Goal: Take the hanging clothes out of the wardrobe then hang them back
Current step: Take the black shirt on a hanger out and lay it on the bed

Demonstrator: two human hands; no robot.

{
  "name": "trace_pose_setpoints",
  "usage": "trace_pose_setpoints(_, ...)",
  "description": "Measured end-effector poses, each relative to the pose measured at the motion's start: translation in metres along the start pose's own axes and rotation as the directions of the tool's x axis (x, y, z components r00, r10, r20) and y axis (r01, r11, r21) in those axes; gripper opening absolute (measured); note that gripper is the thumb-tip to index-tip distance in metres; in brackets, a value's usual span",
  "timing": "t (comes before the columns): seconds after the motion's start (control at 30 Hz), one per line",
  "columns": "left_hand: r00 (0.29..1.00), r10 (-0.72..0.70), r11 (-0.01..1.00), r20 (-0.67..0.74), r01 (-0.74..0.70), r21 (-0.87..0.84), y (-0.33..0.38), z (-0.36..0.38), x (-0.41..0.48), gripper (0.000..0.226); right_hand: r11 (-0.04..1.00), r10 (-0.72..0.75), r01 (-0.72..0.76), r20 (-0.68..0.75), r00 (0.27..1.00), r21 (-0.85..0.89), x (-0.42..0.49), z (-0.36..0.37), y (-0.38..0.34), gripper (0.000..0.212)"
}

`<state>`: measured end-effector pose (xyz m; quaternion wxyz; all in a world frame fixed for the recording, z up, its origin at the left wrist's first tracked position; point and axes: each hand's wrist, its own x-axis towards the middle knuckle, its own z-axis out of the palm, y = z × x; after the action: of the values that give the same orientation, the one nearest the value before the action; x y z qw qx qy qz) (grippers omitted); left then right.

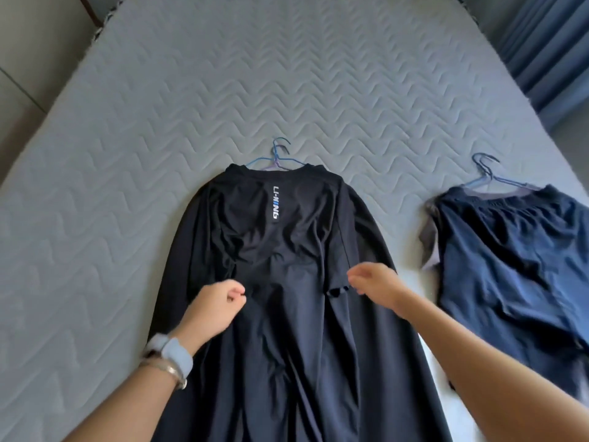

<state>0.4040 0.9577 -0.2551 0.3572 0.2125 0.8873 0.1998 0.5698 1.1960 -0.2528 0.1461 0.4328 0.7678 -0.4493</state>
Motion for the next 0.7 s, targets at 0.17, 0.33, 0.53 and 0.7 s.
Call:
trace_pose_setpoints(0.17,0.974,0.021,0.998,0.228,-0.008,-0.055,-0.022,0.028,-0.151,0.01,0.978,0.137,-0.14,0.032,0.99,0.152,-0.152,0.029,0.082,0.025)
trace_pose_setpoints(0.33,0.954,-0.043,0.997,0.296,0.062,-0.055,-0.054,0.068,-0.253,0.016,0.921,0.291,-0.284,0.014,0.957,0.267,-0.302,0.076,0.164,0.029)
trace_pose_setpoints(0.53,0.895,-0.147,0.978,0.42,0.195,-0.072,-0.085,0.134,-0.315,0.019,0.77,0.569,-0.534,0.004,0.823,0.349,-0.426,0.145,0.26,0.013)
trace_pose_setpoints(0.7,0.879,-0.196,0.978,0.435,0.205,0.027,-0.08,0.164,-0.336,0.014,0.65,0.675,-0.613,0.029,0.737,0.449,-0.474,0.165,0.307,0.017)
